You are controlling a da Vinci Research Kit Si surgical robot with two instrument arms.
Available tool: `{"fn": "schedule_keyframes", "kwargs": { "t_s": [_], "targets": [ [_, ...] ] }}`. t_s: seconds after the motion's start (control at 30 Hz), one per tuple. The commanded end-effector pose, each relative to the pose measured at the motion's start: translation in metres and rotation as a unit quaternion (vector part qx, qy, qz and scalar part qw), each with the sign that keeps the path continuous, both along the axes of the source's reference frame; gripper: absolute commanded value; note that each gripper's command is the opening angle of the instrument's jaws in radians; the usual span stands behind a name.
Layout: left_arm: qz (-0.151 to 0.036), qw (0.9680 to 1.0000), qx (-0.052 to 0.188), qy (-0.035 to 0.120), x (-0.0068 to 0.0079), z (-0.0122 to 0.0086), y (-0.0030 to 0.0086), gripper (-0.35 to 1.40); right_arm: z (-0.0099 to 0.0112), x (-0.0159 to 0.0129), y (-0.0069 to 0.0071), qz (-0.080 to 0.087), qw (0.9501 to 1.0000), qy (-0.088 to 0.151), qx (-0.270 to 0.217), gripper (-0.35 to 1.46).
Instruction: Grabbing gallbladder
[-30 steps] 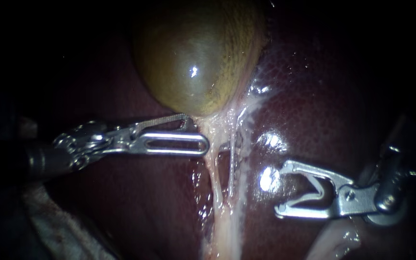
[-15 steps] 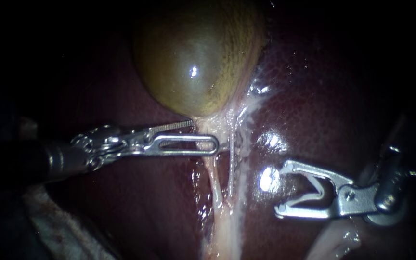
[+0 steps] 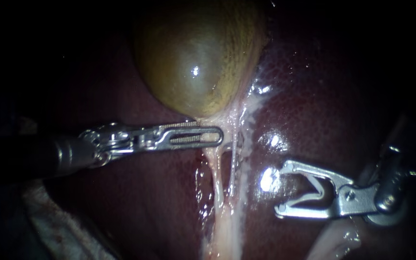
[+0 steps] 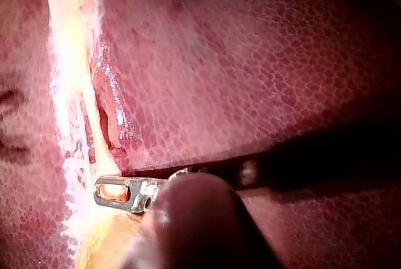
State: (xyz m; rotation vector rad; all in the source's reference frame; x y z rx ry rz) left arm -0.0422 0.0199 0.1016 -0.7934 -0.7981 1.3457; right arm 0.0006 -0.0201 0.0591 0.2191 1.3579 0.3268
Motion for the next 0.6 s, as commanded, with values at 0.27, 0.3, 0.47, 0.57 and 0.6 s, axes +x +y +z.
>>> {"fn": "schedule_keyframes", "kwargs": {
  "t_s": [0.27, 0.3, 0.47, 0.57, 0.6],
  "targets": [
    [-0.015, 0.9996, 0.024, -0.001, 0.0002, -0.0001, 0.0001, -0.11, 0.0000, 0.0000, 0.0000, 0.000, 1.0000, 0.000, 0.000, 0.59],
    [-0.015, 0.9996, 0.024, -0.001, 0.0002, -0.0001, 0.0001, -0.15, 0.0000, 0.0000, 0.0000, 0.000, 1.0000, 0.000, 0.000, 0.59],
    [-0.018, 0.9994, 0.030, -0.001, 0.0006, -0.0002, 0.0001, -0.32, 0.0000, 0.0000, 0.0000, 0.000, 1.0000, 0.000, 0.000, 0.59],
    [-0.019, 0.9994, 0.030, -0.001, 0.0008, -0.0004, 0.0002, -0.35, 0.0000, 0.0000, 0.0000, 0.000, 1.0000, 0.000, 0.000, 0.59],
    [-0.019, 0.9994, 0.030, -0.001, 0.0008, -0.0004, 0.0002, -0.35, 0.0000, 0.0000, 0.0000, 0.000, 1.0000, 0.000, 0.000, 0.59]
  ]
}}
